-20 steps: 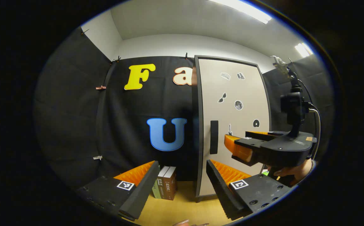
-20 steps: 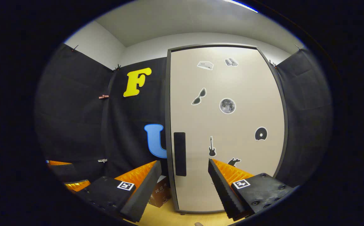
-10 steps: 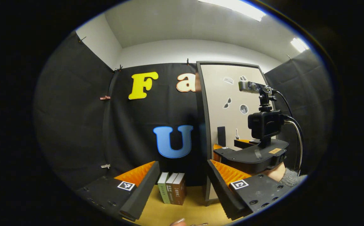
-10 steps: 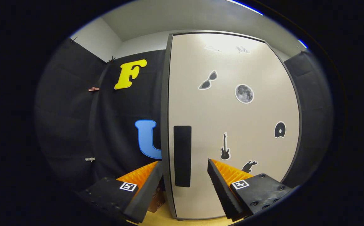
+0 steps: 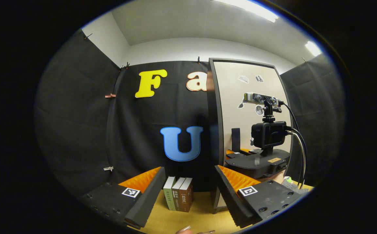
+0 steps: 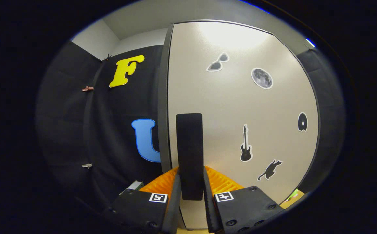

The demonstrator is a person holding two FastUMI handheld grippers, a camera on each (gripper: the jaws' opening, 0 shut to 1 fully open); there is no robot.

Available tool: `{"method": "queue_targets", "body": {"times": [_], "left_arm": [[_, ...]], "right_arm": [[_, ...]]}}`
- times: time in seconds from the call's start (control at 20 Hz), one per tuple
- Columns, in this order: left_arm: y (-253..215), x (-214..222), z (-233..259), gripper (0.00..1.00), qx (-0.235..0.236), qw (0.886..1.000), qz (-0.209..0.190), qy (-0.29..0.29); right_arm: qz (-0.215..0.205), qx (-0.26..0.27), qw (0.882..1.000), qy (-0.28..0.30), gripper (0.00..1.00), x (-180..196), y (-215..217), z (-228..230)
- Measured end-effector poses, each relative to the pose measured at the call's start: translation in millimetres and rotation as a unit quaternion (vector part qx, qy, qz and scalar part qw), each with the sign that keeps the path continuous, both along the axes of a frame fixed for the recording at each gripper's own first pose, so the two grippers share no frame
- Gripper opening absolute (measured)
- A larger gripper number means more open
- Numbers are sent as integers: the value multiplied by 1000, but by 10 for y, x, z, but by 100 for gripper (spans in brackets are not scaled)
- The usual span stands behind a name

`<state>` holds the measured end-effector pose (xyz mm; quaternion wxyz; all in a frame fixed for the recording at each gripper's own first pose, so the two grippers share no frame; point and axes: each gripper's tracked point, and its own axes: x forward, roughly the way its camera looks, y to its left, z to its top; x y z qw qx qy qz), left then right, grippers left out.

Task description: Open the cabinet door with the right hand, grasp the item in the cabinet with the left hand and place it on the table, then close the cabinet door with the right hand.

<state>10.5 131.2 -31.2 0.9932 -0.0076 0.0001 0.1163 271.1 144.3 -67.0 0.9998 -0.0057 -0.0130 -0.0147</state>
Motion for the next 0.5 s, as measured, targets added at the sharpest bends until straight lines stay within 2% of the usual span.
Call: {"method": "queue_targets", "body": {"times": [0.05, 0.15, 0.25, 0.5], "left_arm": [[12, -34, -11, 95, -1, 1000, 3, 1], [59, -78, -11, 95, -4, 1000, 9, 2], [78, -113, -18, 94, -6, 1000, 14, 3], [64, -355, 13, 94, -12, 1000, 10, 7]], "right_arm": [[-2, -8, 1000, -4, 38, -12, 7, 13], [10, 4, 1000, 1, 25, -8, 5, 3], [27, 8, 1000, 2, 18, -3, 9, 24], [46, 4, 999, 21, 18, -121, 17, 18]]}}
